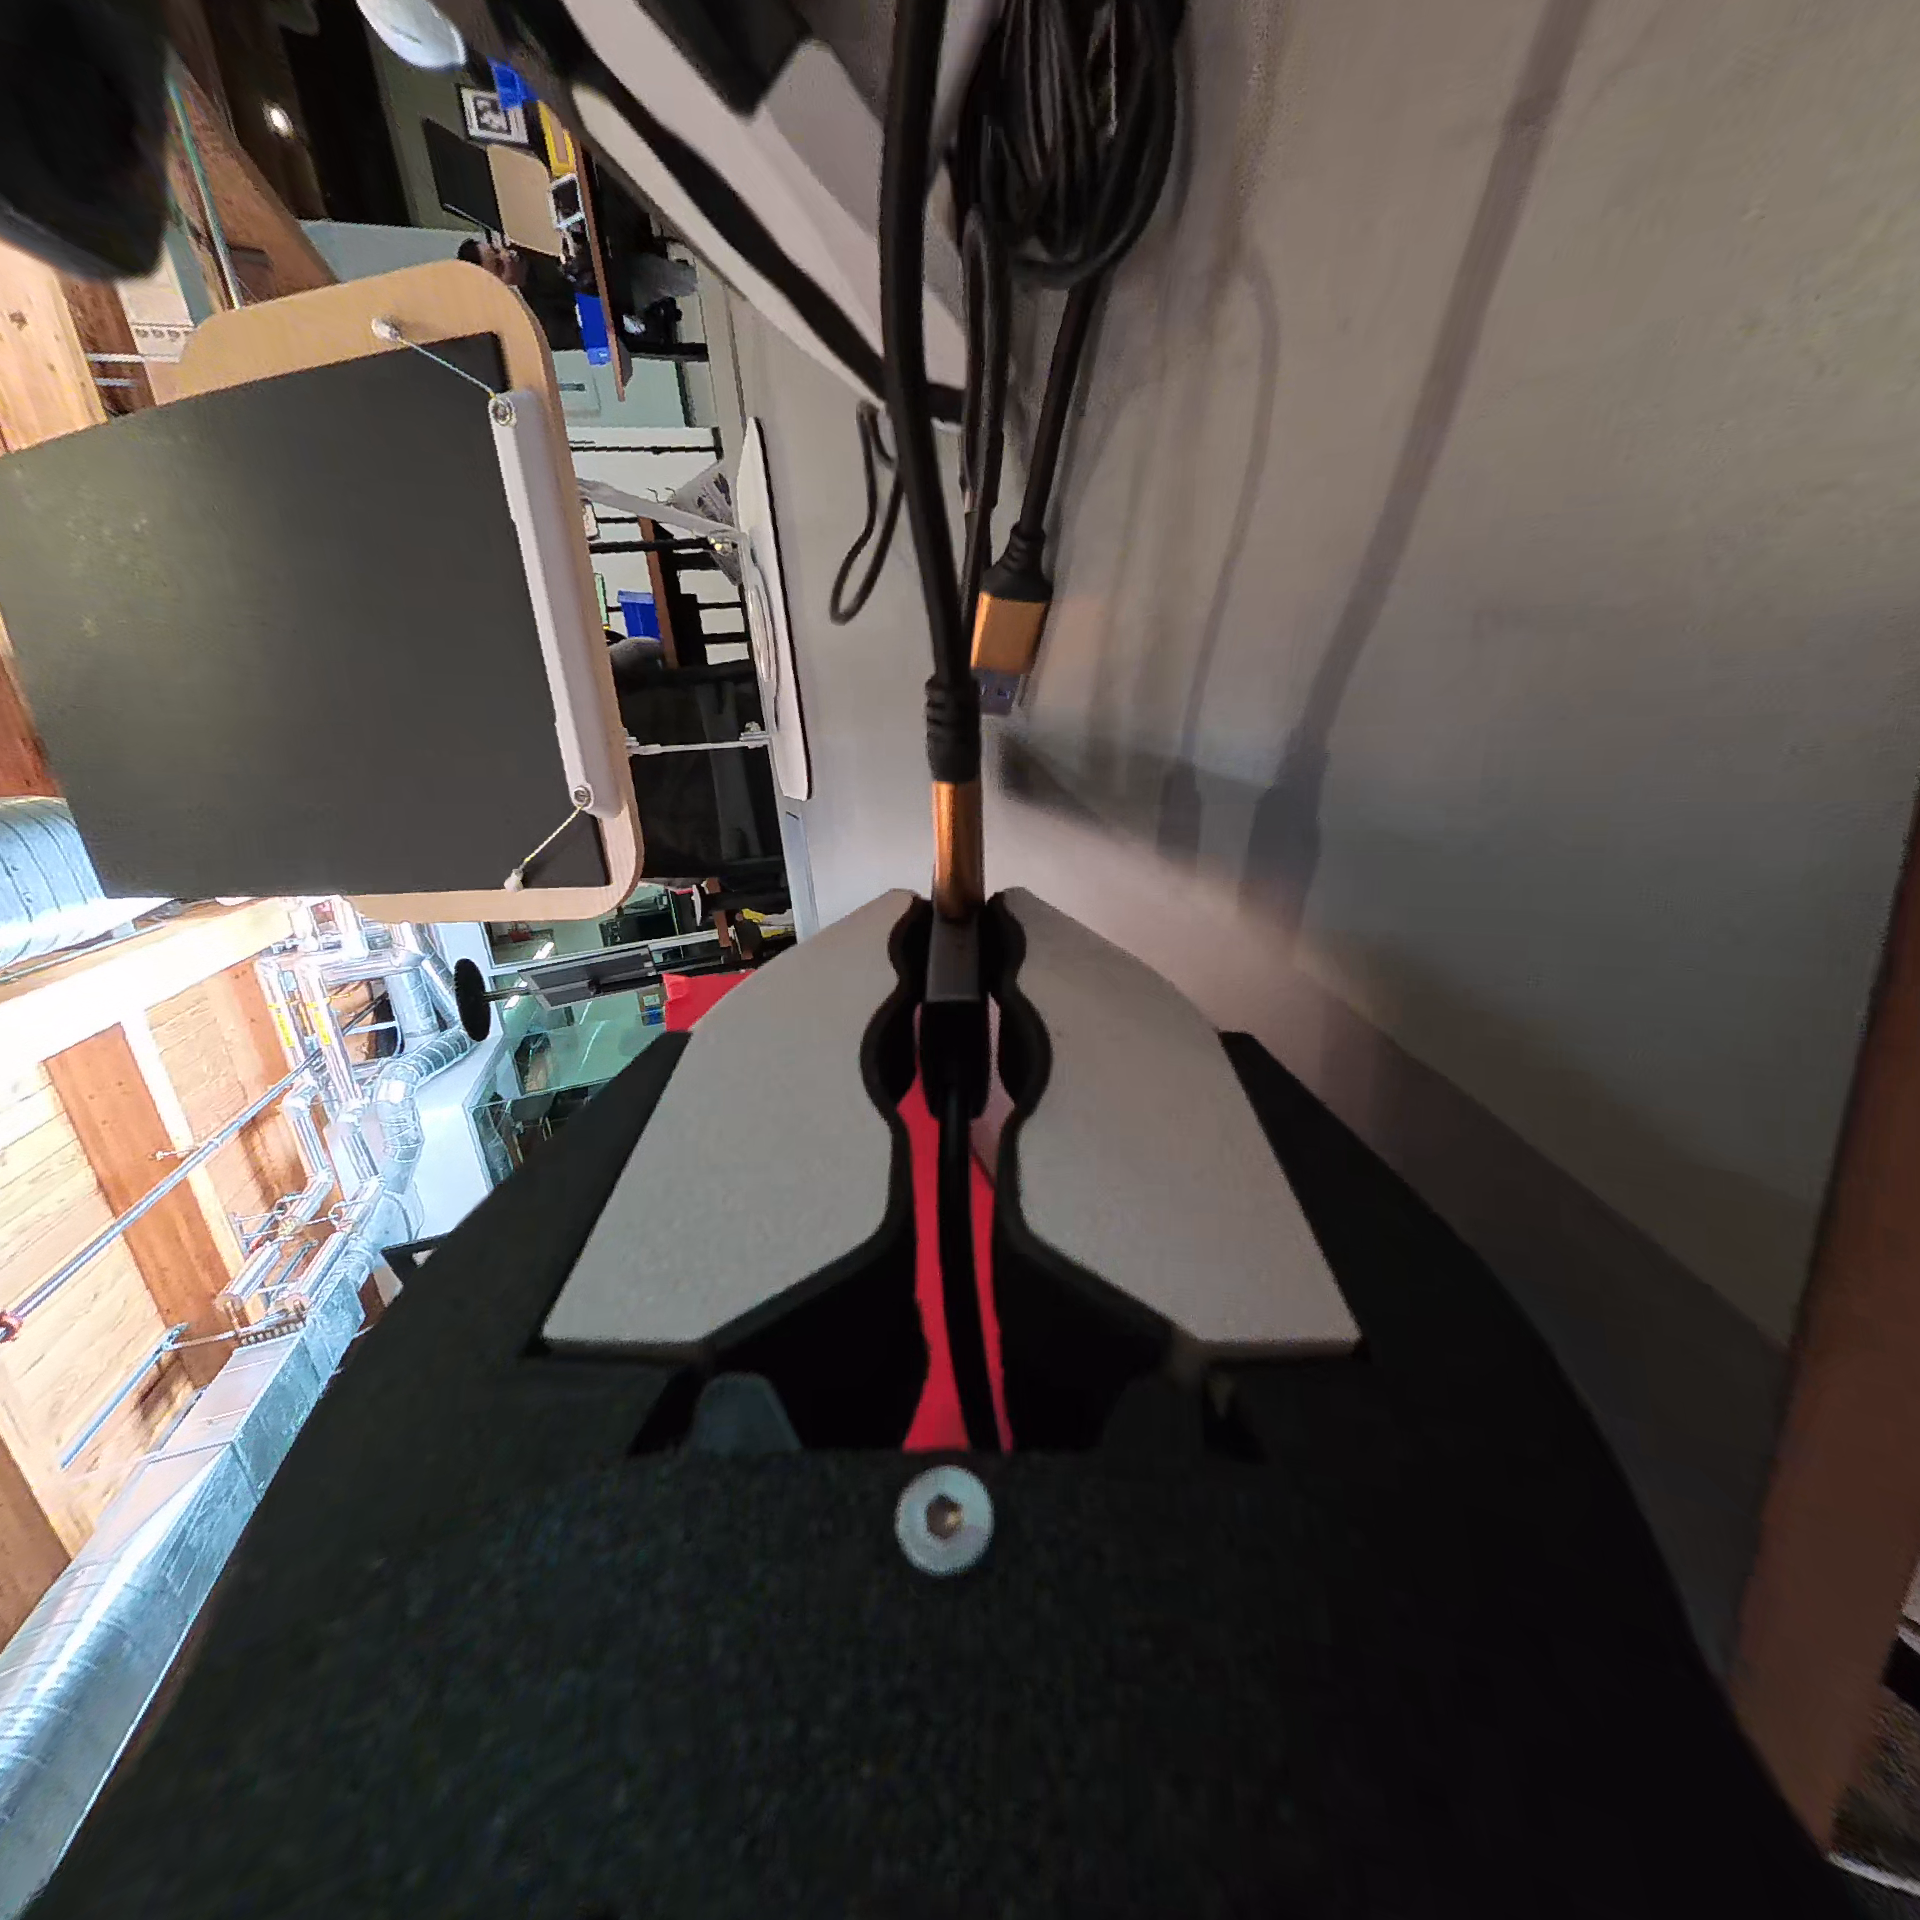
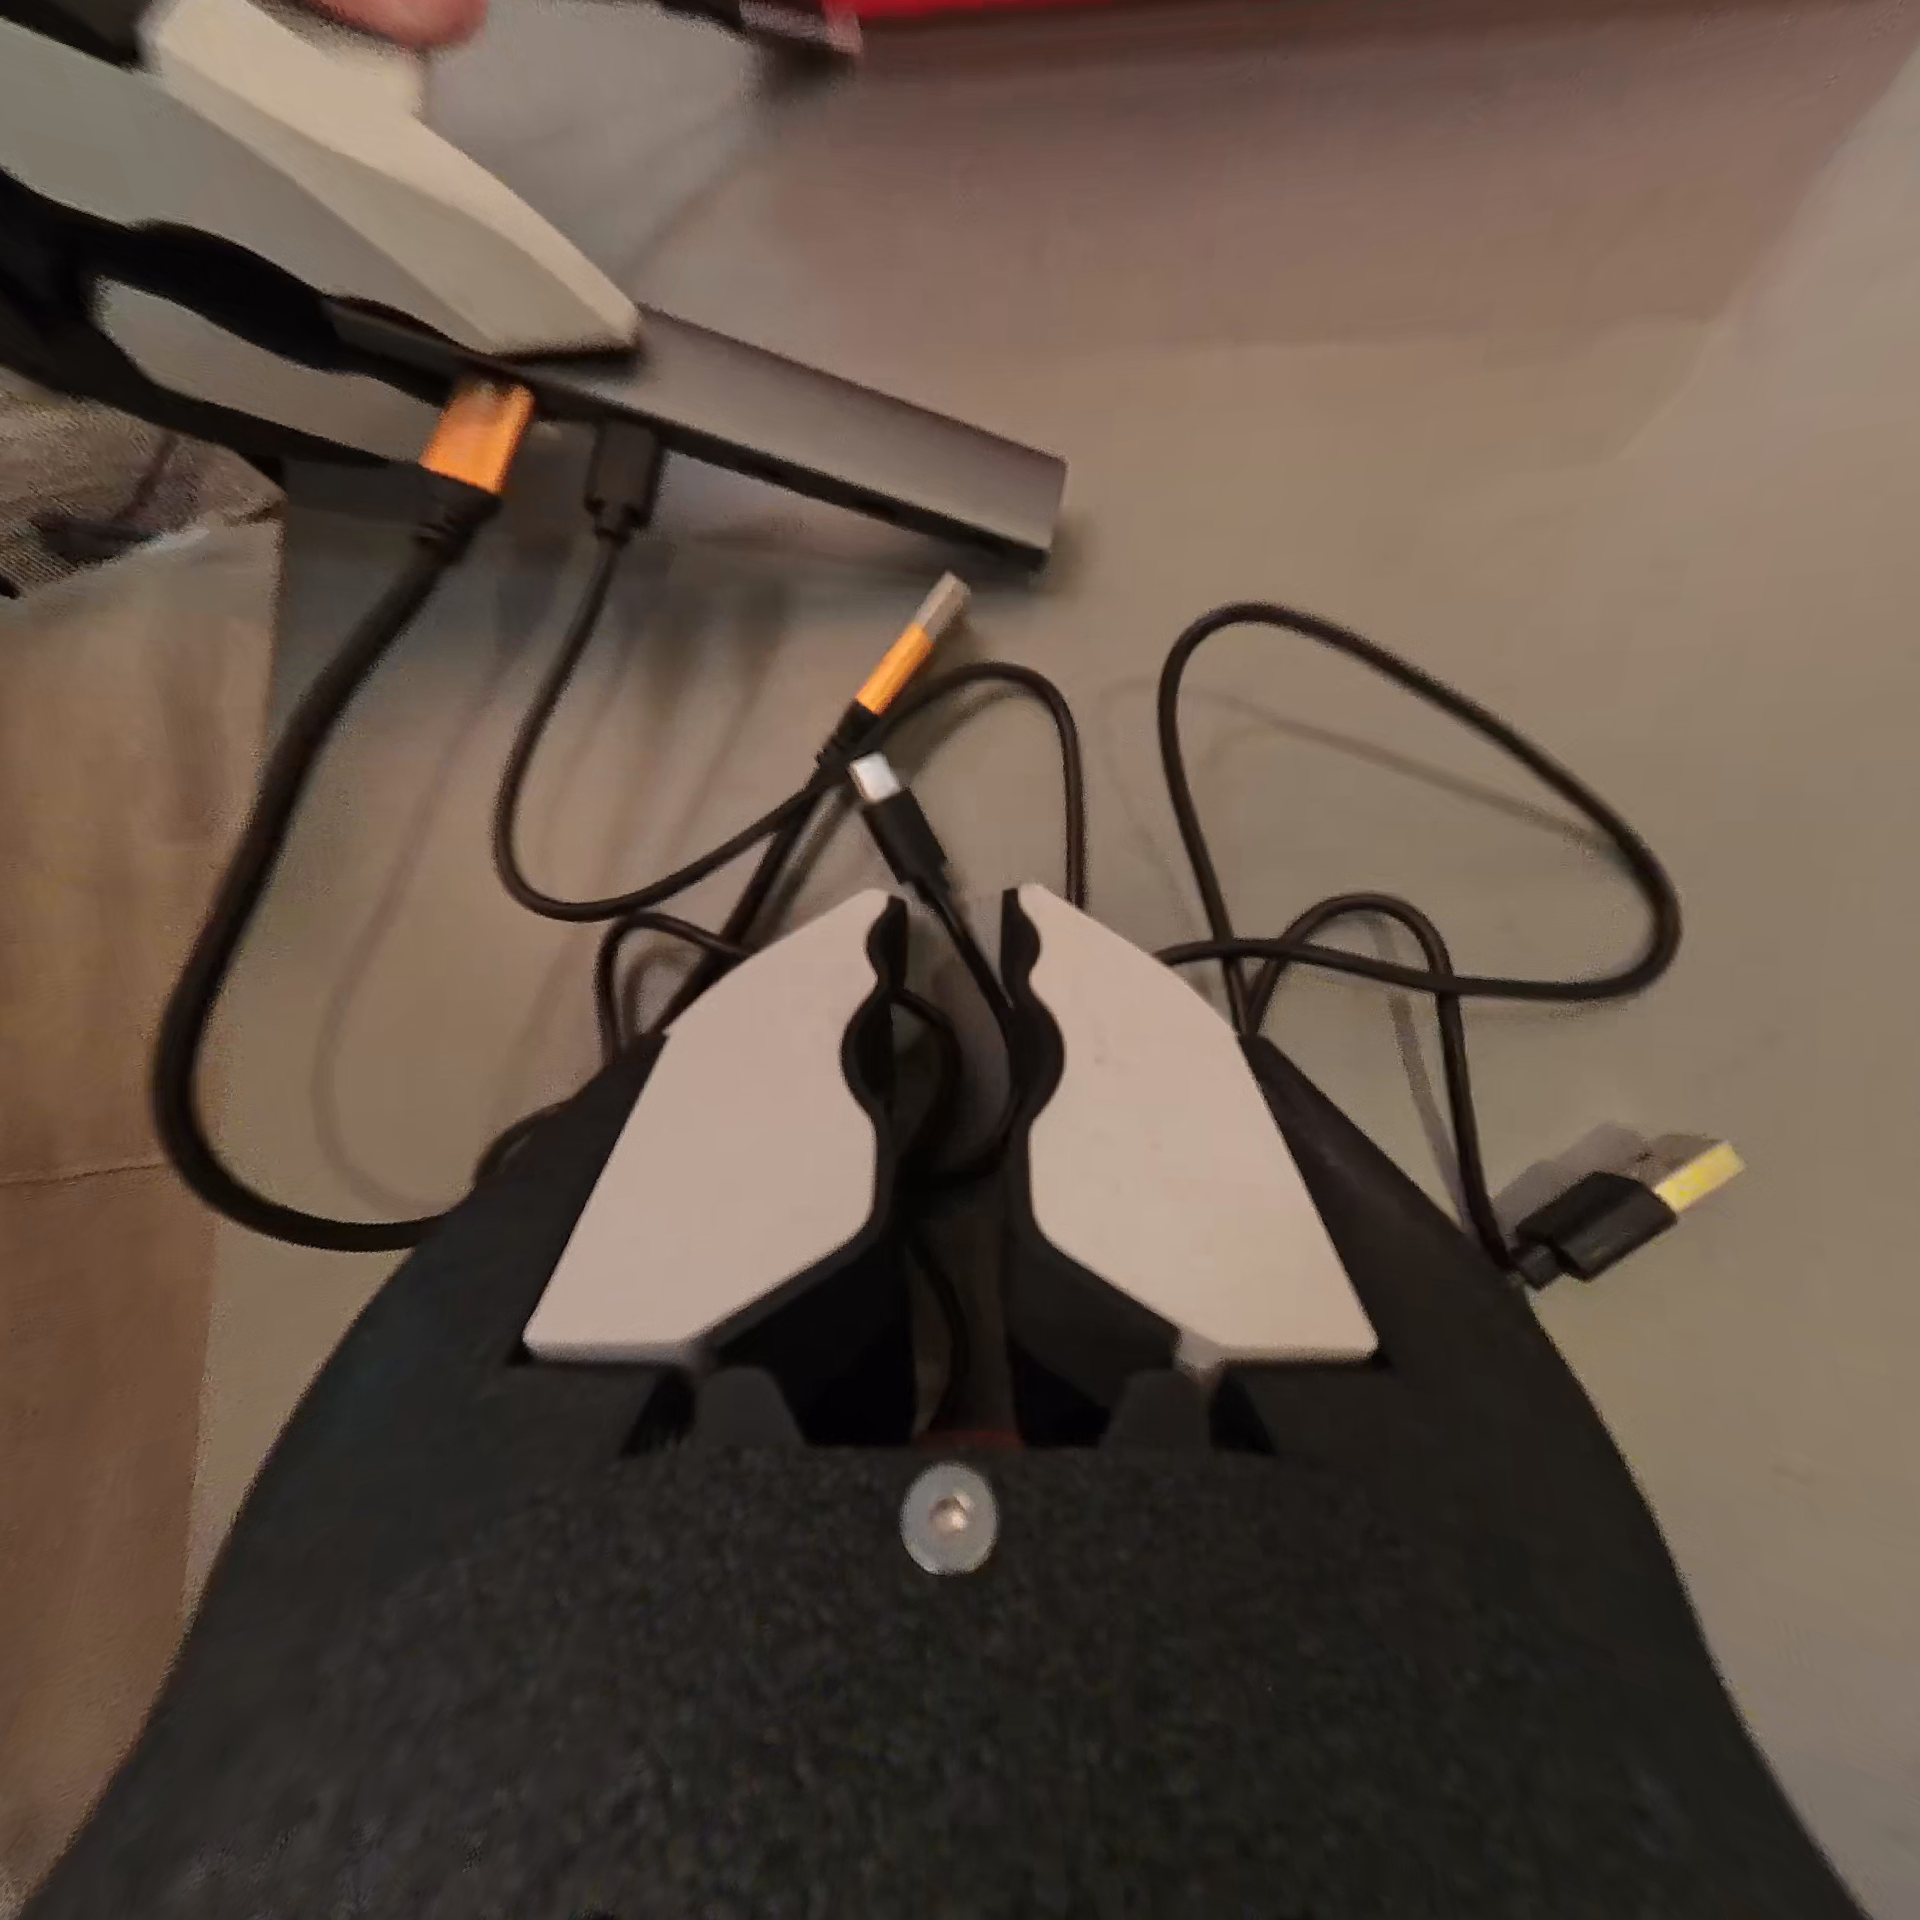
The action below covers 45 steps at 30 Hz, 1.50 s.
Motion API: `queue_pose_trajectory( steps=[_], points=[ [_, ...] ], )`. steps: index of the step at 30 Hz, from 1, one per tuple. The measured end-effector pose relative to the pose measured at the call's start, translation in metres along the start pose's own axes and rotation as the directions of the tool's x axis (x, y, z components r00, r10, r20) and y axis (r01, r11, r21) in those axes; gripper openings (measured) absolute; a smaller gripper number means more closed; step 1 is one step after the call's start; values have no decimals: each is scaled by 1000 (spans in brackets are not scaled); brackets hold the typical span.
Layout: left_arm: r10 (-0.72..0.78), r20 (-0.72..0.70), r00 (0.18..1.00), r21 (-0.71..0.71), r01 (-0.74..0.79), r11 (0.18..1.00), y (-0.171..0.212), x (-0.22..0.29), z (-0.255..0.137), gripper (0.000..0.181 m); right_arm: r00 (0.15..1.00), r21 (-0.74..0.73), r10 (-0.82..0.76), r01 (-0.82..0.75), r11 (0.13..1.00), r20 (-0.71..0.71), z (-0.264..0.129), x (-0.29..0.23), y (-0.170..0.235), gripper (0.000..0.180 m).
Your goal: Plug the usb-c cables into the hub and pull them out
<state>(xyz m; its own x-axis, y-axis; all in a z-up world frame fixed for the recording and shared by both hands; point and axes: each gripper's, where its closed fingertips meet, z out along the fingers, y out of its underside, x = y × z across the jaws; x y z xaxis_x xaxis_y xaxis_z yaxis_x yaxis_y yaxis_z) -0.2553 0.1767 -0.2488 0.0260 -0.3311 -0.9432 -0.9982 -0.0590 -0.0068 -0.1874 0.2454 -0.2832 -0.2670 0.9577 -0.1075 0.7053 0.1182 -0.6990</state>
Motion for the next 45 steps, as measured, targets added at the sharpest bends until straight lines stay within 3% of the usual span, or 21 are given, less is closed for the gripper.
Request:
queue_pose_trajectory(
  steps=[3, 10, 14, 19, 27, 45],
  points=[
    [-5, 0, 1000, 3, 5, 1000, -1, 0, 0, 9, 998, -28, -46, 45, 999, -30, 2, 4, 1, 4],
    [-27, 23, 999, -25, 27, 999, 5, -4, 4, 9, 998, -31, -22, 20, 999, -66, -6, 5, -6, 2],
    [-45, 66, 997, -34, 47, 998, 4, -12, 5, 9, 959, -114, -168, 145, 983, -227, -27, -2, -31, 2],
    [-66, 100, 993, -9, 67, 998, -3, -20, 4, 9, 897, -269, -319, 241, 933, -306, -31, -23, -50, 1],
    [-46, 122, 991, 5, 46, 999, -14, -24, 0, 9, 900, -312, -316, 221, 924, -301, -10, -30, -47, 2],
    [-88, 132, 987, -7, 90, 996, -10, -27, 2, 9, 889, -270, -285, 194, 943, -357, -11, -27, -54, 2]
  ],
)
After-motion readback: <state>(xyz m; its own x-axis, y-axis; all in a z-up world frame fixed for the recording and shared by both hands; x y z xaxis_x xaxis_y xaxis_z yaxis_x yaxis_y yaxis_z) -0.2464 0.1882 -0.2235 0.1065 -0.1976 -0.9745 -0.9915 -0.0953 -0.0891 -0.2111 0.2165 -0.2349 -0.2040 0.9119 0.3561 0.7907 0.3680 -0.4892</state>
